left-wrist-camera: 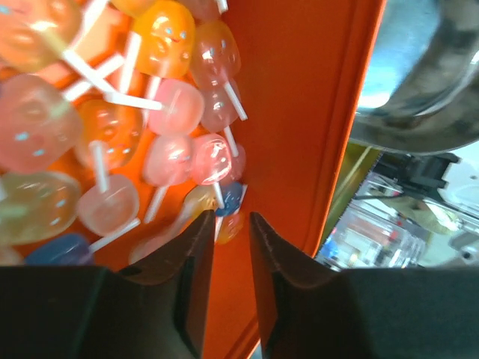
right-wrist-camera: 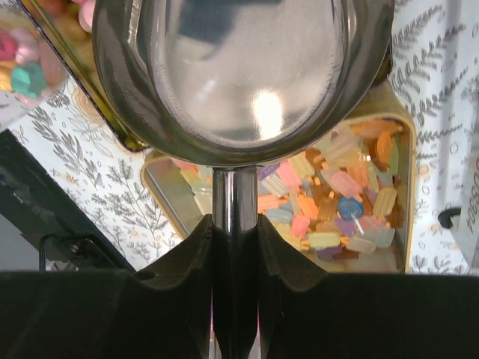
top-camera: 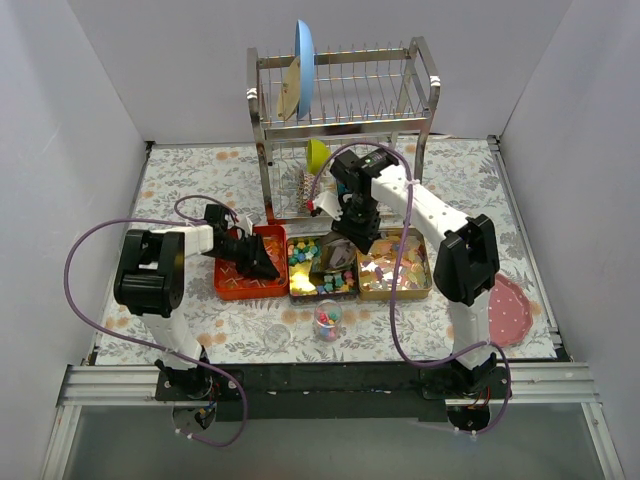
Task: Pack the candies
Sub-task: Scoop the fake candies from the storage box.
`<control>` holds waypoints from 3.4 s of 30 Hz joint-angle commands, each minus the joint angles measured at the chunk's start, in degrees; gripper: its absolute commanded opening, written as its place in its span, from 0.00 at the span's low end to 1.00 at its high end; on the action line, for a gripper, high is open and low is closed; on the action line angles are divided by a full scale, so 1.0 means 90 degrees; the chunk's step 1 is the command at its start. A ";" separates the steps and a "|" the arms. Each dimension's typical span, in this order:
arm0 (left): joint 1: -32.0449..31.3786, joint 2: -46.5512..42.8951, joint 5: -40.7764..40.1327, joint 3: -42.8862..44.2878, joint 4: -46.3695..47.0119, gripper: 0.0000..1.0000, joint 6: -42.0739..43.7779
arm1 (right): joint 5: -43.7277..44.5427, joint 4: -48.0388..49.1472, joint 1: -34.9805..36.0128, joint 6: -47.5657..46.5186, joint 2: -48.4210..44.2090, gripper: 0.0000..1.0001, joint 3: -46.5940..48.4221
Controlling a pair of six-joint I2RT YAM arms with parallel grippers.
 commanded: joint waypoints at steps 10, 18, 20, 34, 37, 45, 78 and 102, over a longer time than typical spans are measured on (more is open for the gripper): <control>-0.0112 0.0052 0.0340 -0.0178 0.0088 0.18 0.0651 | -0.0576 0.0874 0.0219 -0.0064 0.0570 0.01 0.0174; -0.0131 -0.0036 0.0682 -0.0052 -0.0321 0.17 0.1120 | -0.1084 0.2750 0.0180 -0.0318 0.0013 0.01 -0.1594; -0.0131 -0.0026 0.0712 -0.0022 -0.0351 0.17 0.1179 | -0.1416 0.3033 0.0063 -0.0299 -0.0055 0.01 -0.1877; -0.0131 0.0071 0.0751 0.0417 -0.0566 0.18 0.1149 | -0.2295 0.4850 -0.0191 0.0160 -0.0992 0.01 -0.3547; -0.0131 0.0071 0.0839 0.0437 -0.0732 0.18 0.1286 | -0.2374 0.5172 -0.0201 0.0102 -0.1266 0.01 -0.3996; -0.0102 -0.0046 0.1101 0.0895 -0.1454 0.19 0.1842 | -0.2909 0.6070 -0.0357 0.0258 -0.2037 0.01 -0.4982; 0.0523 -0.0476 0.0751 0.1775 -0.2441 0.39 0.2614 | -0.4337 0.7684 -0.1431 0.1450 -0.4293 0.01 -0.6517; 0.0533 -0.1110 0.0253 0.1140 -0.1436 0.43 0.2067 | -0.2950 0.1961 -0.1666 -0.2954 -0.5836 0.01 -0.4740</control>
